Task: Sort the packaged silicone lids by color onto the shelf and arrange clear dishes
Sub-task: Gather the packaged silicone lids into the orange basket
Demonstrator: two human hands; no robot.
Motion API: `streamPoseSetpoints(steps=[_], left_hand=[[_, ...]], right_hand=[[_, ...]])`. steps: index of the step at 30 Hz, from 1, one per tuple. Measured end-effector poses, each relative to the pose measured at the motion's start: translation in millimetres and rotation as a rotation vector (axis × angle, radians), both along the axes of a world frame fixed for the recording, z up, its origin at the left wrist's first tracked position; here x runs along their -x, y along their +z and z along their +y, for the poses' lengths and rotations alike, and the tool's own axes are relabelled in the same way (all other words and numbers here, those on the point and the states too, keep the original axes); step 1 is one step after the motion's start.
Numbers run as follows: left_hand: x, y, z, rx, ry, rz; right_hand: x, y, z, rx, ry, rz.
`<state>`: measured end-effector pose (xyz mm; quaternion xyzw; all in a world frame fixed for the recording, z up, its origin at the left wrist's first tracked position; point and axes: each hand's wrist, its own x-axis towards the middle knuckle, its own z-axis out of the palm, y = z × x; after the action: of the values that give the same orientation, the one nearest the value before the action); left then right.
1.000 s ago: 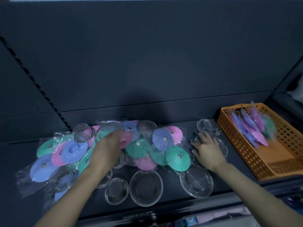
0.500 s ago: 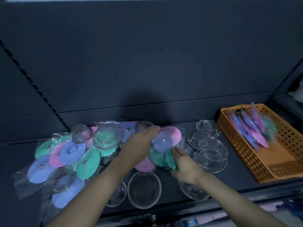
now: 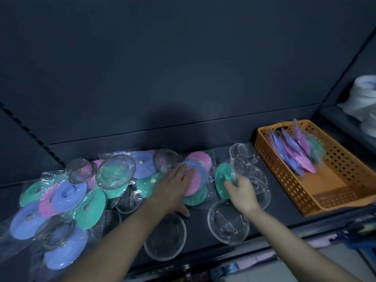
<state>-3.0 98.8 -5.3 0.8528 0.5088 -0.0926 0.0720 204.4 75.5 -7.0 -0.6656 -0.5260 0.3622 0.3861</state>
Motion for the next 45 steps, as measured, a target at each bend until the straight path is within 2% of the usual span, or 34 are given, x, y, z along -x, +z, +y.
streamPoseSetpoints(steps=[3,7,9,11,16,20,23,28,31,35,36,40,43,45], left_hand=[[-5,3,2,-0.055,-0.002,0.043],[-13,3,4,-0.210,-0.128,0.068],[-11,1,4,-0.263,-0.114,0.027],[-9,3,6,-0.290,-0.079,-0.072],[-4,24,8,-0.215,0.240,-0.545],[9,38,9,-0.148,0.444,-0.965],[18,46,11,-0.125,0.579,-1.112],[26,52,4,-0.103,0.639,-1.138],[28,51,3,-0.101,0.650,-1.129],[30,53,0,-0.090,0.710,-1.150],[30,53,-1,-0.092,0.717,-1.159],[33,51,0,-0.102,0.713,-1.162],[34,48,0,-0.101,0.707,-1.159],[34,48,-1,-0.099,0.711,-1.155]], right_hand=[[-3,-1,2,-0.012,-0.012,0.063],[-5,5,7,-0.081,-0.053,0.104],[-5,10,10,-0.137,-0.086,0.100],[-5,15,12,-0.184,-0.135,0.113],[-5,28,16,-0.263,-0.160,0.098],[-1,30,24,-0.267,-0.041,-0.006],[8,30,39,-0.290,0.084,-0.140],[28,9,82,-0.264,0.240,-0.433],[36,2,94,-0.252,0.340,-0.514],[44,0,95,-0.472,0.375,-0.618],[43,-2,97,-0.462,0.414,-0.677],[41,-8,101,-0.090,0.683,-0.891],[44,-9,101,-0.064,0.754,-1.031],[44,-10,102,-0.055,0.743,-1.039]])
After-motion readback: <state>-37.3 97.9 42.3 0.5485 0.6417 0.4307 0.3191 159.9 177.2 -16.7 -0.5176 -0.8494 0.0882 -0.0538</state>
